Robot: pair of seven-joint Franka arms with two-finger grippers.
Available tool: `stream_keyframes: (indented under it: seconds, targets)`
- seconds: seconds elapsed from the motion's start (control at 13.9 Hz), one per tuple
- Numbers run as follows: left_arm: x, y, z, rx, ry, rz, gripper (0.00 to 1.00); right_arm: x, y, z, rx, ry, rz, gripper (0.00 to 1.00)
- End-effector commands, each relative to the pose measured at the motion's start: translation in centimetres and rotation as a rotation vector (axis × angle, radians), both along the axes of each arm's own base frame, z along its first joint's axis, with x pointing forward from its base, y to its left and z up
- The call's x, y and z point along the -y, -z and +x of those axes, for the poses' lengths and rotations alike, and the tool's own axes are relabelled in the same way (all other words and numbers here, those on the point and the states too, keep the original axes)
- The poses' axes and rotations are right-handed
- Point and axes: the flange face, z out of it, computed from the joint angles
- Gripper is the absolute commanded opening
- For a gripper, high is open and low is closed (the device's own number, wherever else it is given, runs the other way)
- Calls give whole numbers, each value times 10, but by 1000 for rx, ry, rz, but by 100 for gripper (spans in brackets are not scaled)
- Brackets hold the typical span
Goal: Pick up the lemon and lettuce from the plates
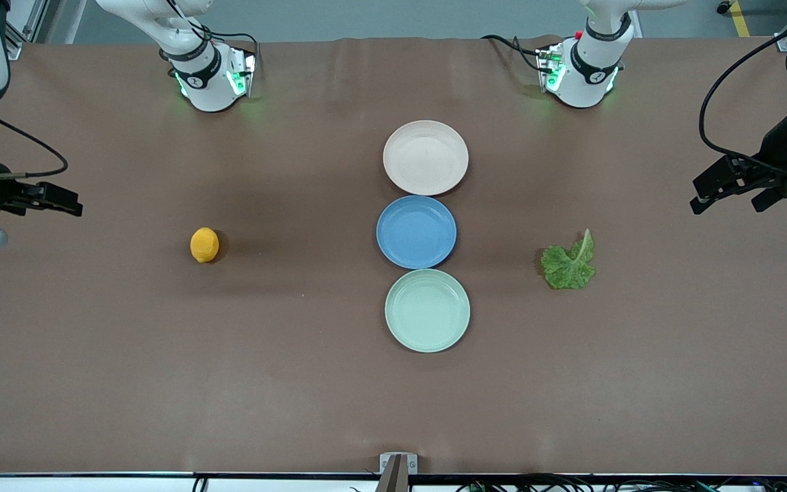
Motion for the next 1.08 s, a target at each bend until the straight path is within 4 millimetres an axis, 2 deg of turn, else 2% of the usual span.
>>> stream_keyframes:
  seconds: [0.0, 0.22, 0.86, 1.0]
  targets:
    - [-1, -7, -4, 0, 18, 26, 100, -9, -6, -19, 21, 1, 9, 100]
    - [-1, -6, -3, -1, 18, 26, 100, -16, -22, -30, 44, -13, 5, 100]
    - [4, -7, -4, 0, 25, 27, 100, -12, -34, -40, 61, -5, 5, 100]
    - [5, -7, -4, 0, 27, 27, 100, -10, -41, -50, 73, -2, 10, 100]
